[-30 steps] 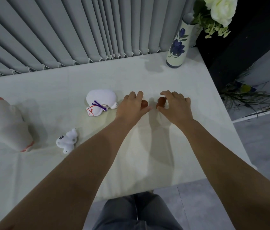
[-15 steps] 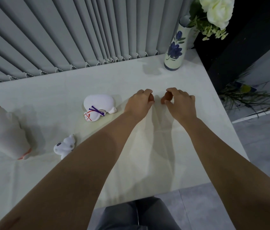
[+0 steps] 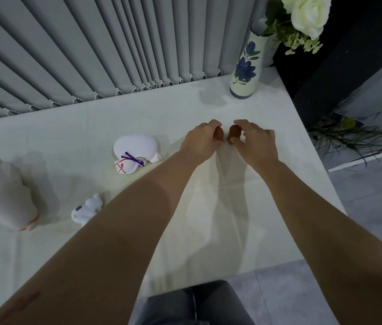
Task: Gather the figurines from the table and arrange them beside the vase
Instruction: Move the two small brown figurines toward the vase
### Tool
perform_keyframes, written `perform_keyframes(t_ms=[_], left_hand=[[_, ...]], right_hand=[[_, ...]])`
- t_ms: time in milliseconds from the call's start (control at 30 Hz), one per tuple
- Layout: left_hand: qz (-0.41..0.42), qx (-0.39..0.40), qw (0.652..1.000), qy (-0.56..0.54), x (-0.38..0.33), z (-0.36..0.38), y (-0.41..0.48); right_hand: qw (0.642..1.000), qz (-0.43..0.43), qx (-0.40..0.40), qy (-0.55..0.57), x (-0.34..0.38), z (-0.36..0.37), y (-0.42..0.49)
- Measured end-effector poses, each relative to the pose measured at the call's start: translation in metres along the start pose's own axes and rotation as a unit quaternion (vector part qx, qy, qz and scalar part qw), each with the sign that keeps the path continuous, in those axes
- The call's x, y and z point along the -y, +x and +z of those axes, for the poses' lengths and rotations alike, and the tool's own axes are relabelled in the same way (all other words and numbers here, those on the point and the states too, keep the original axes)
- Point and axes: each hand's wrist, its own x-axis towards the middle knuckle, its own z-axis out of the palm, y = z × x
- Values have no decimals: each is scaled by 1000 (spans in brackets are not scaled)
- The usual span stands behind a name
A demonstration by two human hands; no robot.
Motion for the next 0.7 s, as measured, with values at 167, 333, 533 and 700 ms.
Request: perform_keyframes(t_ms=[167,333,533,700], left_hand=[[-19,-10,1000,19,-2,4,0],[-14,-23,999,16,-11,5,1],[-14,-8,1000,13,-19,10,3],[-32,2,999,14,-16,11,1]], right_hand=[[999,-3,11,34,0,-1,0],[999,4,-1,38,-7,-2,4],[999,2,15,41,-12,-5,4],[999,7,13,32,-12,-4,1]])
